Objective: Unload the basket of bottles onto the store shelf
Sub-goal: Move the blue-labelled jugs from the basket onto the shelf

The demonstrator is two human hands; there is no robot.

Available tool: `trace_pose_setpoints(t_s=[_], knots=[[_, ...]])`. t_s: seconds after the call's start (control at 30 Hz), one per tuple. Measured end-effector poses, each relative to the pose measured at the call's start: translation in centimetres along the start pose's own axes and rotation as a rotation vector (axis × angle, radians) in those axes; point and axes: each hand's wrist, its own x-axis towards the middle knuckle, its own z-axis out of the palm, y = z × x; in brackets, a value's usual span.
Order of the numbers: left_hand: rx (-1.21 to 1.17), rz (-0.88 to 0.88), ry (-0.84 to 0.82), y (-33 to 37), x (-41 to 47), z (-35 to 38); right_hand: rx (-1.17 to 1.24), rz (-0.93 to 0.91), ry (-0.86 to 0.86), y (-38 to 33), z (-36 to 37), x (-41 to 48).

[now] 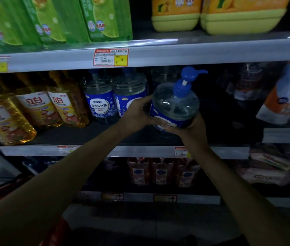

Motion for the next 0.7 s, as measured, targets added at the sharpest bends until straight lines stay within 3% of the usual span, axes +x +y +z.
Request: trace_pose_setpoints(t_s=[0.13,0.4,0.7], knots=[[0.008,0.014,0.086,-1.2,0.4,0.9,-0.051,0.003,-0.076,0.0,-1.0,1.8],[-0.252,-0.245,0.335,-2.8,0.8,2.8,-0.190,0.002,-0.203,0.2,-1.1,5.7],[-0.214,-0.270,0.528,-3.6,2.8,5.0,-0.190,0.043,-0.195,1.6,-1.7,8.7]])
